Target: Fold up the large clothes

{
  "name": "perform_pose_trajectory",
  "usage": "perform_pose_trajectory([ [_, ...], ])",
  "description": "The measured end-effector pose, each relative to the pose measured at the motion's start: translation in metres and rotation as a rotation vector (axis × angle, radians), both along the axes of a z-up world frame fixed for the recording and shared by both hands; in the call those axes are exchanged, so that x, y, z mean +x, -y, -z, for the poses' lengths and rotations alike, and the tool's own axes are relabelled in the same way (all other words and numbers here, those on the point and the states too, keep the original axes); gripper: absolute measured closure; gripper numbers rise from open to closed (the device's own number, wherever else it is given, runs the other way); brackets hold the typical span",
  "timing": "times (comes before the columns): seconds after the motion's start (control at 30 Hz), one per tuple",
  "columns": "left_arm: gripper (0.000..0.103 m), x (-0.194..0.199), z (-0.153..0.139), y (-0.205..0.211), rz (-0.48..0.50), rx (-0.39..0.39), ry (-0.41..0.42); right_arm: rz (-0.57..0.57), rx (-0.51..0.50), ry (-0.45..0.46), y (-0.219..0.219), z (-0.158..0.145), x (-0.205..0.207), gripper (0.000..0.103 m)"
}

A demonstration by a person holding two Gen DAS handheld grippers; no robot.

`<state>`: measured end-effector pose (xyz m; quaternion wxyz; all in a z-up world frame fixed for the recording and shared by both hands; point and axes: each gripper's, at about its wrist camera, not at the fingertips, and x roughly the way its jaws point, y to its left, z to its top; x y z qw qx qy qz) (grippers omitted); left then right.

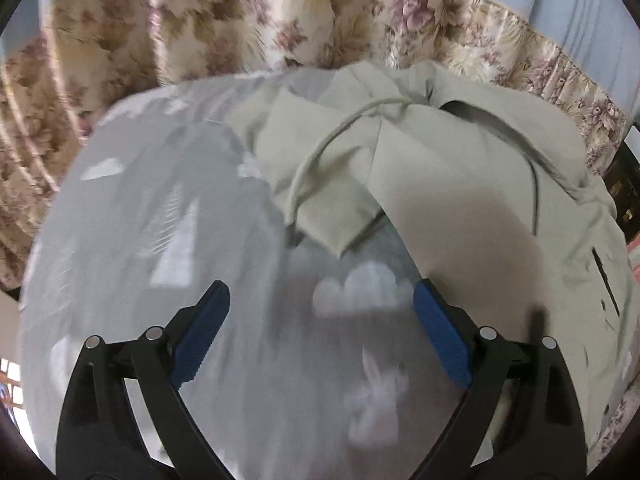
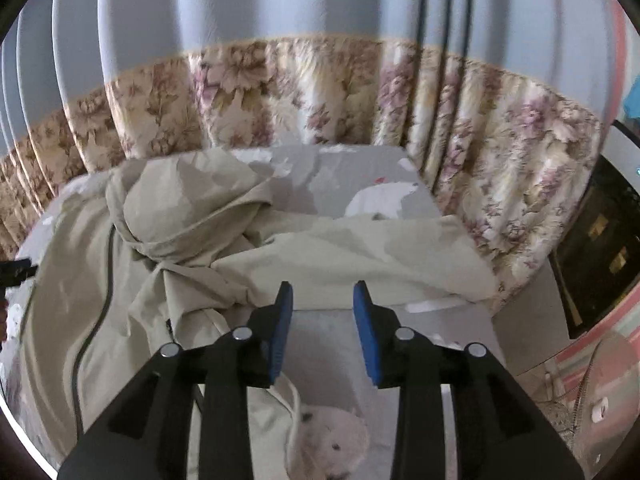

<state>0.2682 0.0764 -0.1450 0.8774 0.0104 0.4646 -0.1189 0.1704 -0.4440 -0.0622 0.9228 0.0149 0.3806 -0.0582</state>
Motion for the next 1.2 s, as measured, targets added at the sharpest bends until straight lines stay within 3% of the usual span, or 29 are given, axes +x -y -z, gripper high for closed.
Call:
perform_pose_trajectory([
  [0.1, 0.018, 0.024, 0.016, 0.009, 0.012, -0.028, -0.05, -0.007, -0.003, -0.027, -0.013, 0.015, 0.011, 0.07],
  [0.2, 0.028, 0.043, 0.02, 0.015, 0.025, -0.074, -0.05, -0.013, 0.005, -0.041, -0.016, 0.024, 0.021, 0.07],
  [0.27, 0.043, 0.06, 0.019, 0.019, 0.023, -0.112, -0.038, -0.021, 0.002, -0.054, -0.019, 0.028, 0.029, 0.07],
  [0.33, 0.073, 0.074, 0.017, 0.019, 0.015, -0.155, -0.035, -0.027, 0.001, -0.067, -0.021, 0.032, 0.037, 0.07],
  [0.4, 0.086, 0.089, 0.014, 0.017, 0.005, -0.223, -0.036, -0.037, 0.0, -0.089, -0.023, 0.036, 0.047, 0.07],
  [0.5, 0.092, 0.096, -0.003, 0.013, -0.024, -0.245, 0.001, -0.052, -0.014, -0.114, -0.026, 0.041, 0.061, 0.067],
  [0.6, 0.093, 0.083, -0.047, -0.006, -0.031, -0.271, 0.102, -0.064, -0.02, -0.137, -0.027, 0.047, 0.074, 0.066],
  [0.7, 0.092, 0.065, -0.089, -0.012, -0.005, -0.127, 0.147, -0.056, -0.053, -0.165, -0.026, 0.056, 0.086, 0.066],
  [0.8, 0.091, 0.045, -0.117, -0.006, 0.03, 0.151, 0.196, -0.037, -0.086, -0.178, -0.022, 0.06, 0.096, 0.066],
  [0.9, 0.09, 0.031, -0.118, 0.001, 0.068, 0.424, 0.221, -0.007, -0.101, -0.187, -0.015, 0.065, 0.103, 0.066],
  [0.93, 0.088, 0.024, -0.108, 0.004, 0.096, 0.581, 0.234, 0.004, -0.117, -0.193, -0.012, 0.068, 0.104, 0.066],
  [1.0, 0.084, 0.021, -0.083, 0.008, 0.122, 0.796, 0.239, 0.014, -0.129, -0.209, -0.007, 0.073, 0.107, 0.066],
  [1.07, 0.084, 0.024, -0.064, -0.001, 0.114, 0.809, 0.189, 0.001, -0.057, -0.183, -0.005, 0.068, 0.106, 0.066],
  [1.2, 0.084, 0.032, -0.039, -0.018, 0.064, 0.579, 0.136, -0.136, 0.149, -0.107, -0.024, 0.044, 0.108, 0.066],
])
